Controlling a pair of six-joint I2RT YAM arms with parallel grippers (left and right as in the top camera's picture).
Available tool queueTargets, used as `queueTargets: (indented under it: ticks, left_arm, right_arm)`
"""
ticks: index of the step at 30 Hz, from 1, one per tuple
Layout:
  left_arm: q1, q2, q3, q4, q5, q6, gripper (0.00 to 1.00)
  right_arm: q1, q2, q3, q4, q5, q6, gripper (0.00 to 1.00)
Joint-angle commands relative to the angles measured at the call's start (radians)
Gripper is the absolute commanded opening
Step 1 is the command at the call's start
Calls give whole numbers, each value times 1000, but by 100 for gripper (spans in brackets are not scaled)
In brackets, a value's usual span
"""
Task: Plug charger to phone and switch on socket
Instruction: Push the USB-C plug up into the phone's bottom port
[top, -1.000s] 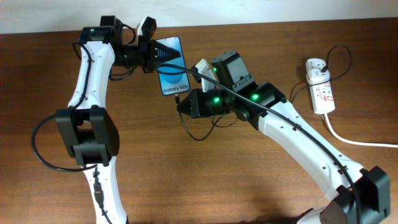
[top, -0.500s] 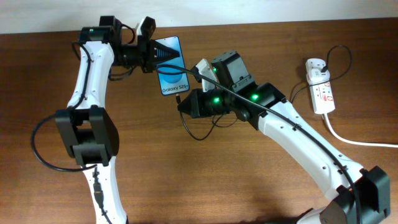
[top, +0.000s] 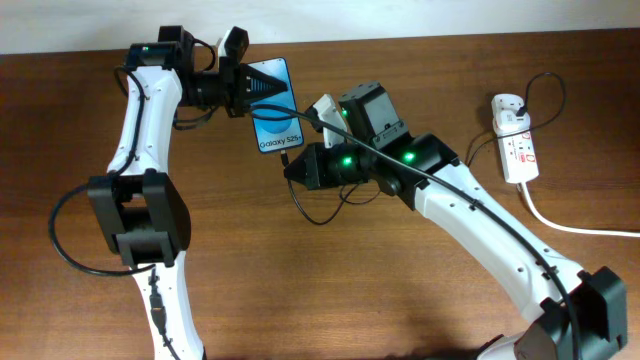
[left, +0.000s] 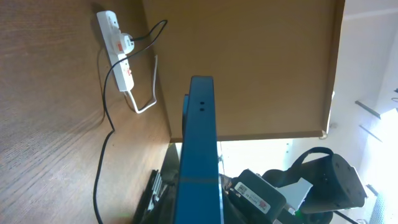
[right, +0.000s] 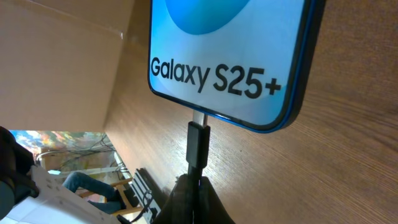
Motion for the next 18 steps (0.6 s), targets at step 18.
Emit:
queueTargets:
  ticks: [18]
  left_arm:
    - [-4, -7, 10, -10, 51, -13, 0]
  right_arm:
    - [-62, 1, 2, 52, 28, 43, 4]
